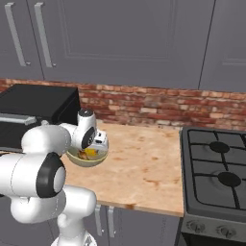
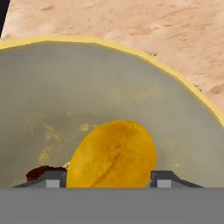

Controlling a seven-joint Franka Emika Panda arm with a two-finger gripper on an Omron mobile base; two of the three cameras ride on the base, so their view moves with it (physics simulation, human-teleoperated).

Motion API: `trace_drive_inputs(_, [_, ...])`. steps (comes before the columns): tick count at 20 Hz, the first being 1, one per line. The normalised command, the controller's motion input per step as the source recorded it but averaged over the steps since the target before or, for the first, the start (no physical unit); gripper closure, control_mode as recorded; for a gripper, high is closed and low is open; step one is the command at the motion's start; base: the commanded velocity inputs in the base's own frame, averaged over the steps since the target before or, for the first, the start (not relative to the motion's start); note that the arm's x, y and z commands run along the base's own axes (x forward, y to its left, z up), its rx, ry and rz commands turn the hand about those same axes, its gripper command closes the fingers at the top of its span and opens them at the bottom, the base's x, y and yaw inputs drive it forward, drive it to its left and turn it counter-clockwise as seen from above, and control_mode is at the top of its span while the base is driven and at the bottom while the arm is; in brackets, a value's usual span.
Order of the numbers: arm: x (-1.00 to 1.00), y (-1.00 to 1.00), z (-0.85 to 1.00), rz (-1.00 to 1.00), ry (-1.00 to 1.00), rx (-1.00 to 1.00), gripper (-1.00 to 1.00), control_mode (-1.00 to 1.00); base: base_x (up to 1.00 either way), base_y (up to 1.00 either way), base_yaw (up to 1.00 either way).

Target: Take the mango, corn, and chicken drumstick from the freezer and place them in the bowl on the counter.

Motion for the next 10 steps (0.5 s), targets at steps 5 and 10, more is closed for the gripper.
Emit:
trace_drive_inputs(5, [-0.35, 0.00, 0.14, 0.00, -0.05, 0.00, -1.00, -1.00, 0.00, 0.00, 0.00])
trace_drive_inputs(10, [-0.59, 0.00, 0.39, 0.00, -0.05, 0.00, -1.00, -1.00, 0.00, 0.00, 0.00])
